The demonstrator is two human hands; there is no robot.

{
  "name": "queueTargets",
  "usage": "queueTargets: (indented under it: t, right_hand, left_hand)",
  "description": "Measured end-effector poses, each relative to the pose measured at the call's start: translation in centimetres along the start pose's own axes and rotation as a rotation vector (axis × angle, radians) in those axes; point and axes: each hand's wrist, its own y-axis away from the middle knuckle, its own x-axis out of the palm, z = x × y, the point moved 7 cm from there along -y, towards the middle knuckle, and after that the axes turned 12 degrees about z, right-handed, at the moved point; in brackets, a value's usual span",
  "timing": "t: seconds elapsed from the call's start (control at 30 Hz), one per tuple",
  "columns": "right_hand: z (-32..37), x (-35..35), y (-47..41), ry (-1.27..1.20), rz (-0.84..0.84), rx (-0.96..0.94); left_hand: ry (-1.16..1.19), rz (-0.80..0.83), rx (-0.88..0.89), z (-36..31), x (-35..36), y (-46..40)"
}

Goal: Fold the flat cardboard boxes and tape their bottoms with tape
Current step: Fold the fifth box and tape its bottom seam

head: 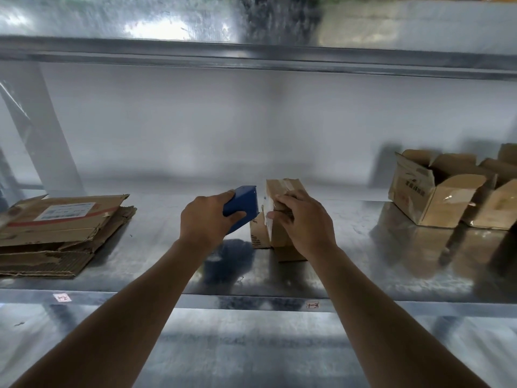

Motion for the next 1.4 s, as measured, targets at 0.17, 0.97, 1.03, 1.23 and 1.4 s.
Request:
queueTargets:
  t: [0.17, 0.97, 1.03, 1.23, 1.4]
  right_hand:
    - [-1.0, -0.7, 0.8, 0.003, -0.066, -0.077]
    - [-3.3, -3.0, 4.2, -0.286, -0.241, -0.176]
    - [-3.3, -3.6, 4.7, -0.241, -0.3, -0.199]
    - [-3.9, -4.0, 4.9, -0.189, -0.328, -0.222]
    - [-4.2, -4.3, 5.0, -0.244, -0.303, -0.296]
  left_hand:
    - [-0.043, 0.044, -0.064, 2.2, 1.1, 0.2]
    - [0.05, -0.087, 0.557, -7.8, -0.4, 1.3]
    - [0.075, -0.044, 0.603, -9.0, 0.1, 1.1]
    - [0.225, -0.046, 0.684, -9.4, 1.0, 0.6]
    - [0.348, -0.035, 0.698, -8.2, 0.9, 0.6]
